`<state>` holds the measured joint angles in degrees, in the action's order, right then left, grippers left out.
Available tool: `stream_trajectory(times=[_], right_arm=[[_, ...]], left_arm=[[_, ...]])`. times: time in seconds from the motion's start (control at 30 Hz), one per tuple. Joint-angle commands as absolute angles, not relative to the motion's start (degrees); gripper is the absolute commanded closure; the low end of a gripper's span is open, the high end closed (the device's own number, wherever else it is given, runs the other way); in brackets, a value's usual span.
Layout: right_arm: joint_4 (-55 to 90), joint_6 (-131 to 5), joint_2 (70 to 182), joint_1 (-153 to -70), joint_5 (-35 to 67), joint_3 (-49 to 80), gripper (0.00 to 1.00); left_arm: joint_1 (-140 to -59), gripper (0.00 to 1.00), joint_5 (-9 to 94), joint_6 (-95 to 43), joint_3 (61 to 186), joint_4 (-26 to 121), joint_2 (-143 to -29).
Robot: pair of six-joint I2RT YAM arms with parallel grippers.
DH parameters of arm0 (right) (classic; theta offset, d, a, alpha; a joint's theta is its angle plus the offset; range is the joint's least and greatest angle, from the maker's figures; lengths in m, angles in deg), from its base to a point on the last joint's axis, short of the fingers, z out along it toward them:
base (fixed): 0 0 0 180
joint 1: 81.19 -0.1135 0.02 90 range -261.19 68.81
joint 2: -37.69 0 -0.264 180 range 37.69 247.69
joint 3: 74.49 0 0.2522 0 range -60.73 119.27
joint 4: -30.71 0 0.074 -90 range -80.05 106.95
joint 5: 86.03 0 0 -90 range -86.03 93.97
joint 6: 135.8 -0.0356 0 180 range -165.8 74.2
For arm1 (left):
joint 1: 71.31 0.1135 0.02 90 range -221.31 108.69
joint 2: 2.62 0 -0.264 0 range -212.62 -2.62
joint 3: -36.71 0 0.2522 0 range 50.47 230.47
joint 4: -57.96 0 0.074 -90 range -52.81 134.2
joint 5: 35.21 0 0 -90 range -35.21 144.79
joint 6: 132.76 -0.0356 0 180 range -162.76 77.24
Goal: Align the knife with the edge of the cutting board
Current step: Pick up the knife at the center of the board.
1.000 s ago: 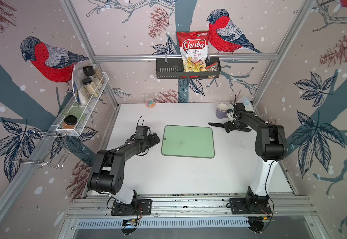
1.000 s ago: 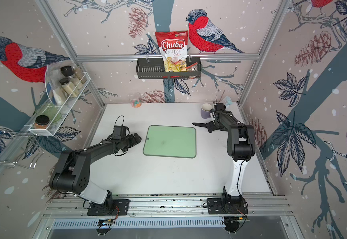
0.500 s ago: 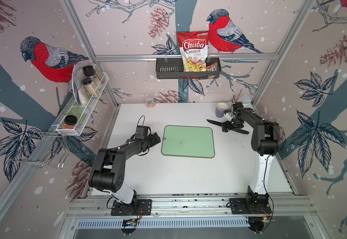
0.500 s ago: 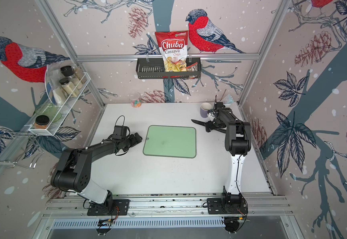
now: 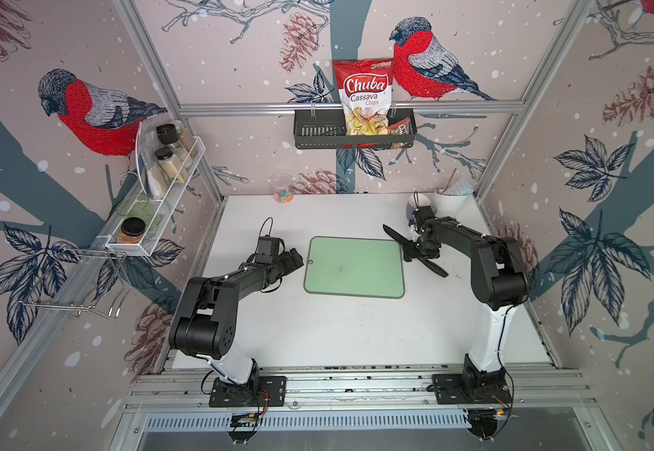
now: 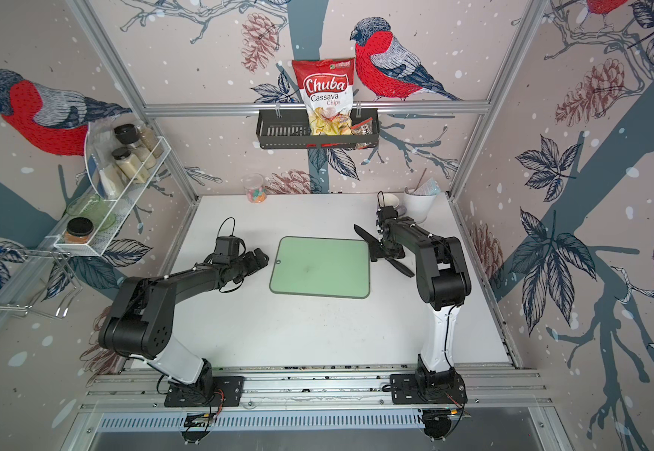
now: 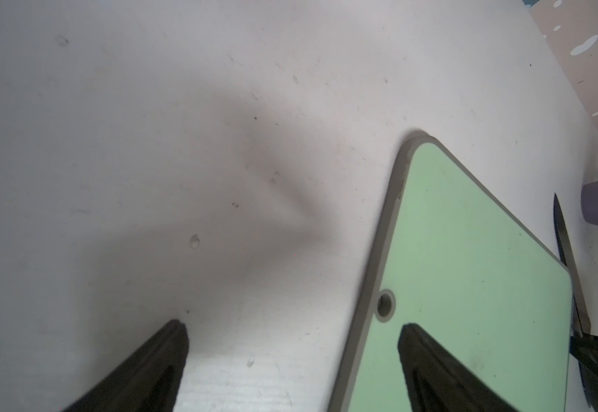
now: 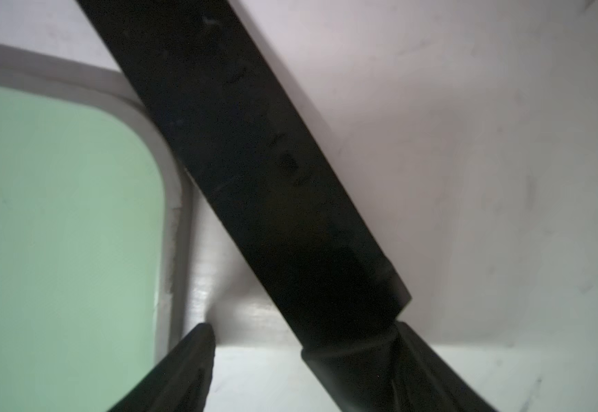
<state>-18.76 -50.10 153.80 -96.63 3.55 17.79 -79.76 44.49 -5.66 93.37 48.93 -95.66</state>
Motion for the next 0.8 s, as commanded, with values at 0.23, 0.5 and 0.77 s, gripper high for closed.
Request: stream_trajectory(times=[0.23, 0.5, 0.77], right_arm=[[-19.88, -64.22, 147.88, -100.73, 5.54, 5.39, 0.50], [-18.04, -66.96, 147.93, -100.31, 4.18, 5.52, 0.72], [-14.37, -68.62, 145.74, -99.03, 1.35, 2.47, 1.00]], left_arm=[[-79.93, 0.05, 45.42, -5.28, 92.84, 45.30, -95.54], [-79.93, 0.05, 45.64, -5.49, 92.74, 44.92, -95.60], [-79.93, 0.05, 45.74, -5.68, 92.91, 44.65, -95.70]])
